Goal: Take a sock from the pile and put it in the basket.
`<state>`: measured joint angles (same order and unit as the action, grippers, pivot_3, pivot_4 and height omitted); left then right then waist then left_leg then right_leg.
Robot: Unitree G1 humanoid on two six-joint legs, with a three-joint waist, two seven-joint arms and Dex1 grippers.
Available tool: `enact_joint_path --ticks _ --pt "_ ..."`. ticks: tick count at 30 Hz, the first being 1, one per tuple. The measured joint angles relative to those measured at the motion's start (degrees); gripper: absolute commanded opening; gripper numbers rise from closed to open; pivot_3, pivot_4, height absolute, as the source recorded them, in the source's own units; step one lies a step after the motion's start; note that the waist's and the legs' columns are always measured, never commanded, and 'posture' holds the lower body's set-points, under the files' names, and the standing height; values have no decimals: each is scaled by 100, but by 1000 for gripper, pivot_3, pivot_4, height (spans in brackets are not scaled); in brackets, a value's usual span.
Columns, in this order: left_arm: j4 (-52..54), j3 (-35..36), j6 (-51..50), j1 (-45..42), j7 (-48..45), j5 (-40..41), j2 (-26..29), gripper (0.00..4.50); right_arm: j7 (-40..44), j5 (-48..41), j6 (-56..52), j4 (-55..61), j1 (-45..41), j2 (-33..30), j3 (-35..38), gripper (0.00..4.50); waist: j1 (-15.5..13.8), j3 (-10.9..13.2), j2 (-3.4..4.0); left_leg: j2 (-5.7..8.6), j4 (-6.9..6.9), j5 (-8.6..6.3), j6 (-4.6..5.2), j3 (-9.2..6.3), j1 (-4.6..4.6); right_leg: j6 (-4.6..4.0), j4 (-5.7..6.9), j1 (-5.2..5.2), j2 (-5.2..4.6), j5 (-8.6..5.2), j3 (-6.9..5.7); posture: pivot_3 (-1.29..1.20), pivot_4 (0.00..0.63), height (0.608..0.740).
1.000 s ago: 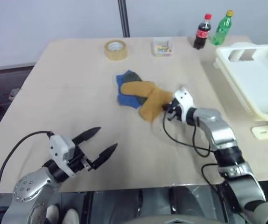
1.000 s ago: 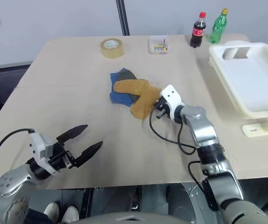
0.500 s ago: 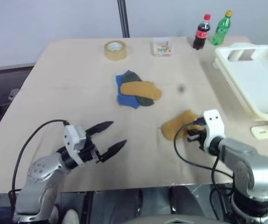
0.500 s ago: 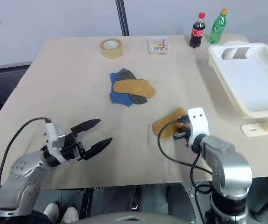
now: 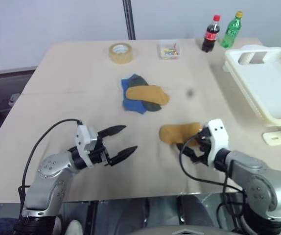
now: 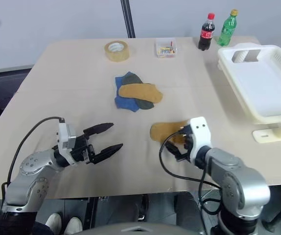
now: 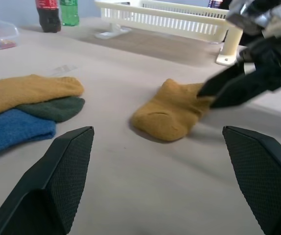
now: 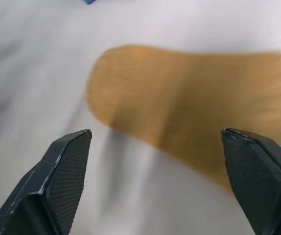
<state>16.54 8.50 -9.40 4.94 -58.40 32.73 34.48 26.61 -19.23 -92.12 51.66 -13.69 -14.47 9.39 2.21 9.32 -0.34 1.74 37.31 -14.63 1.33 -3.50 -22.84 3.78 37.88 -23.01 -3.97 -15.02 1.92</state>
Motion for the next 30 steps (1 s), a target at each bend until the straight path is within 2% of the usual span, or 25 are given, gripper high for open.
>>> enact_joint_path --ticks 3,6,9,11,12,13,17,19,22,23,25,29,30 --pt "34 2 -13 66 29 1 -1 4500 660 -530 258 74 -167 -676 281 4456 1 0 -1 -4 -2 0 0 -4 0 0 0 1 4 -1 -5 0 150 738" --pt "61 16 -19 95 138 2 -19 4500 928 -683 866 -252 -227 -1005 218 4456 3 0 -2 -2 3 0 1 -1 1 1 0 7 2 0 -5 0 150 738" --pt "113 81 -15 143 341 1 -102 4500 815 -154 2343 -1623 -721 -1126 -369 4456 31 1 -6 -2 9 0 2 9 26 3 -1 28 1 1 3 0 150 738" --pt "147 156 11 234 458 -10 -143 4500 671 160 3162 -2685 -1166 -922 -758 4456 29 1 -7 -6 9 0 2 4 26 2 1 27 6 0 0 0 150 738" --pt "158 218 26 235 560 -22 -184 4500 478 374 3695 -3730 -1681 -557 -939 4456 48 3 -7 -9 8 1 0 8 28 1 6 24 12 1 6 0 150 738" --pt "165 218 27 210 587 -25 -195 4500 413 430 3818 -3973 -1804 -479 -971 4456 35 5 -5 -8 7 1 0 5 26 0 7 23 12 1 5 0 150 738" --pt "318 391 130 370 797 -98 -242 4500 -38 818 5192 -6716 -3183 354 -1074 4456 5 4 -6 -5 0 13 -21 6 7 -2 -3 7 11 1 8 0 150 738" --pt "324 445 140 442 858 -107 -248 4500 -78 831 5479 -7320 -3462 555 -1059 4456 -5 4 -6 -2 -1 15 -24 7 -8 -2 -6 -5 6 1 10 0 150 738" --pt "348 477 152 516 928 -114 -265 4500 -79 794 5796 -8155 -3745 812 -1011 3553 -22 4 -6 1 -1 15 -24 11 -20 -2 -12 -15 -2 1 9 0 150 738" --pt "445 507 179 651 1000 -122 -294 4500 -146 729 5920 -8880 -4016 962 -821 3312 -3 5 -6 2 -1 15 -24 16 -20 -2 -7 -19 -4 1 14 0 150 738" --pt "575 525 223 775 1084 -129 -351 4500 -216 695 6105 -9592 -4318 1050 -621 2280 12 5 -5 -1 -4 11 -18 15 -17 -2 4 -24 -3 2 14 0 150 738" --pt "702 548 247 900 1204 -172 -394 4500 -219 730 6512 -10304 -4586 1077 -542 421 23 6 -3 -3 -6 5 -8 14 -10 -4 12 -23 2 2 14 0 150 738" --pt "709 557 248 903 1226 -173 -395 4500 -214 733 6559 -10370 -4601 1089 -527 84 24 6 -3 -3 -6 5 -7 14 -10 -4 12 -23 2 2 14 0 150 738"
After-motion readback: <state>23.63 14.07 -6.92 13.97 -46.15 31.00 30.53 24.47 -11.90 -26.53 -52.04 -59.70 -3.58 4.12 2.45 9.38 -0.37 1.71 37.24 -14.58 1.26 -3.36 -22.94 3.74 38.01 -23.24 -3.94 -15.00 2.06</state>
